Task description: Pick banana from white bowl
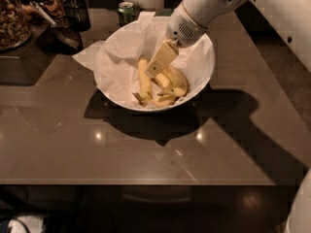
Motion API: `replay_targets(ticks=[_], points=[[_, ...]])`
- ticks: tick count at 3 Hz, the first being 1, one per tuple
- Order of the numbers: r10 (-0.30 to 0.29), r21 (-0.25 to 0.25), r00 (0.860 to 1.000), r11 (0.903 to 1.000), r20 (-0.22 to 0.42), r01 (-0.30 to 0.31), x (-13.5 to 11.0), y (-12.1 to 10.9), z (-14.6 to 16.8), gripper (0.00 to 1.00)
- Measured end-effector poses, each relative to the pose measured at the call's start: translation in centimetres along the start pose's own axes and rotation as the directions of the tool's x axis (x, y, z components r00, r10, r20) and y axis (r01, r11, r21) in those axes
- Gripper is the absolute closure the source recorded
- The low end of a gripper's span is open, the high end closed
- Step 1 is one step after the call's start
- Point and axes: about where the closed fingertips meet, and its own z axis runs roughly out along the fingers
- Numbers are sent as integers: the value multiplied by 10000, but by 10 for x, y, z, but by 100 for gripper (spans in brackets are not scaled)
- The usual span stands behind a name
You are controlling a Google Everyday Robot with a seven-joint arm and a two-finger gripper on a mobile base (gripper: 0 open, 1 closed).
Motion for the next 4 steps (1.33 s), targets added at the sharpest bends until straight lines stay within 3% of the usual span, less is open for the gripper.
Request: replay_targets(ticks=[2, 4], points=[[791, 545, 9968, 9954, -99, -785, 25, -13, -8, 30], [1241, 366, 9914, 9918, -415, -1226, 41, -10, -6, 30]])
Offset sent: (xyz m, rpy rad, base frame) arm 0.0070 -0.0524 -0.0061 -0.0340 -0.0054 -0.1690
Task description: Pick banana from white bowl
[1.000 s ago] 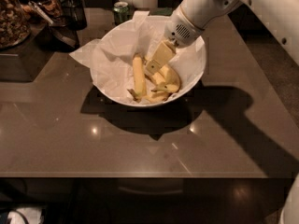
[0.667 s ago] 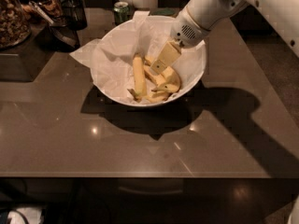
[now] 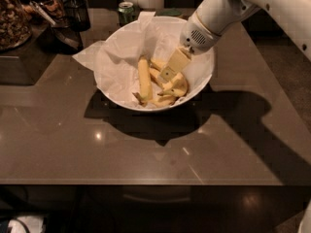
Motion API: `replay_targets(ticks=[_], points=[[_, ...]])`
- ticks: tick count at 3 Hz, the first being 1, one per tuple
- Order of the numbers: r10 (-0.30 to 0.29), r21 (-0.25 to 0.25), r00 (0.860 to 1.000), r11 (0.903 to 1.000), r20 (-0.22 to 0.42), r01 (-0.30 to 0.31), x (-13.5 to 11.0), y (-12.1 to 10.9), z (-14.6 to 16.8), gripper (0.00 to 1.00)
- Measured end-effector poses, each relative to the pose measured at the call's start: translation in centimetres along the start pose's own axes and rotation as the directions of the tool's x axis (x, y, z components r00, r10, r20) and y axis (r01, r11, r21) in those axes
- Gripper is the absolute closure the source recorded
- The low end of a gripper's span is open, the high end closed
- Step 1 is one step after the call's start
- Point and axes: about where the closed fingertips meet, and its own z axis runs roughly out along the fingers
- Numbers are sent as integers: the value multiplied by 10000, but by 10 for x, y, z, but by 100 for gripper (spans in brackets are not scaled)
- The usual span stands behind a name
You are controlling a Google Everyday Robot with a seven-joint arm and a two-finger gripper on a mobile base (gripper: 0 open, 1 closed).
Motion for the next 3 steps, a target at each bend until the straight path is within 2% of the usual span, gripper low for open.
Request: replay_targets(ticks=[2, 3], points=[[377, -336, 9981, 9987, -492, -394, 17, 9, 3, 31], [527, -476, 9960, 9973, -725, -562, 23, 8, 9, 37]])
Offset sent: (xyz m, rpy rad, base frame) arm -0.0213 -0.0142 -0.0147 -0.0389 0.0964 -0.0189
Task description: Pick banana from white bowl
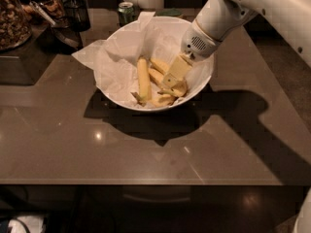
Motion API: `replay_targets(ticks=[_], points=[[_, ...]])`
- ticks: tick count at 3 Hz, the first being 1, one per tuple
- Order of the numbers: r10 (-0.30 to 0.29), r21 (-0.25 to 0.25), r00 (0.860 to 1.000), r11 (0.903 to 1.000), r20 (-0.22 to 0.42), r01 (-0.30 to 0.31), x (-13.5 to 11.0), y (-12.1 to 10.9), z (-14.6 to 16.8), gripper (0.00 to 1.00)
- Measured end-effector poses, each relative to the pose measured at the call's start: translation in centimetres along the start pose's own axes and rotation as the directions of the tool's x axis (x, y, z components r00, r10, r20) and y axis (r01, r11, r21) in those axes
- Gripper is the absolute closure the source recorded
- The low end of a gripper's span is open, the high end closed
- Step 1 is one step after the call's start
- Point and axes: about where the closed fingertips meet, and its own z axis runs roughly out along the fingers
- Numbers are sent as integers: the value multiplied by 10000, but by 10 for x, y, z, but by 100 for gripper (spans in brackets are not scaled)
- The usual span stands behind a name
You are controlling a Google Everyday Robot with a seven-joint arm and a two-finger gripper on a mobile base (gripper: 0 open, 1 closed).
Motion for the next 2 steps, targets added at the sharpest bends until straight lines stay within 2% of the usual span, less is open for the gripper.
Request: replay_targets(ticks=[1, 2], points=[[-31, -22, 9998, 10000, -190, 31, -2, -1, 4, 37], [-106, 362, 9961, 9992, -874, 138, -12, -2, 9, 55]])
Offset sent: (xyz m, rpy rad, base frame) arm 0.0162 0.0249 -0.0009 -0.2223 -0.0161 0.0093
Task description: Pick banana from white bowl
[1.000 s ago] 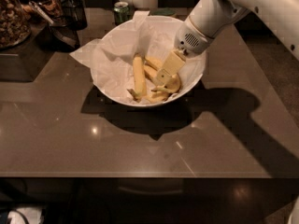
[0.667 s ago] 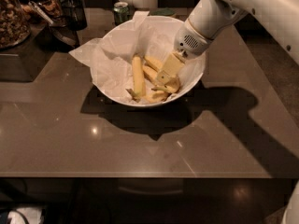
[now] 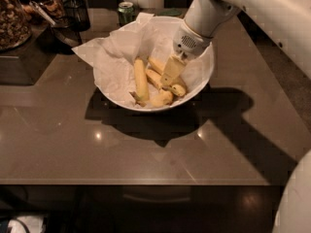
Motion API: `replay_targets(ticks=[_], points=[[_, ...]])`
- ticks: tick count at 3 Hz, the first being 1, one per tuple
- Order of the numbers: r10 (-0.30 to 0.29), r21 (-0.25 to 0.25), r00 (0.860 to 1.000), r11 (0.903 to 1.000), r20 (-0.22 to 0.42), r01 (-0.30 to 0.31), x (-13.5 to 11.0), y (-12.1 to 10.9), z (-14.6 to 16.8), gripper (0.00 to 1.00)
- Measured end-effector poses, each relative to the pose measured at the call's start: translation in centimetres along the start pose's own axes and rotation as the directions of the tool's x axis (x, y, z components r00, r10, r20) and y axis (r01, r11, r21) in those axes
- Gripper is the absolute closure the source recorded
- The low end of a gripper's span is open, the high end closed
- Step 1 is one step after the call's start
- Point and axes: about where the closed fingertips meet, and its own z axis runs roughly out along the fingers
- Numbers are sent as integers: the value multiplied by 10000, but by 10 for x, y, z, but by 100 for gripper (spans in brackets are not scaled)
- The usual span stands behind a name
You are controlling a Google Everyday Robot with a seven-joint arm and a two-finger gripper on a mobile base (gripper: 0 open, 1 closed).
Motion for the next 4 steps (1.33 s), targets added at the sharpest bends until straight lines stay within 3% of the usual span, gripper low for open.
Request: replay_targets(ticks=[1, 2, 3, 4], points=[[106, 860, 9913, 9963, -1315, 8, -12, 1, 9, 79], [306, 1556, 9737, 9878, -2257, 50, -16, -2, 15, 100], [306, 1556, 9737, 9878, -2256, 50, -16, -2, 15, 100], [523, 1228, 9840, 9919, -1703, -315, -8, -9, 16, 100]])
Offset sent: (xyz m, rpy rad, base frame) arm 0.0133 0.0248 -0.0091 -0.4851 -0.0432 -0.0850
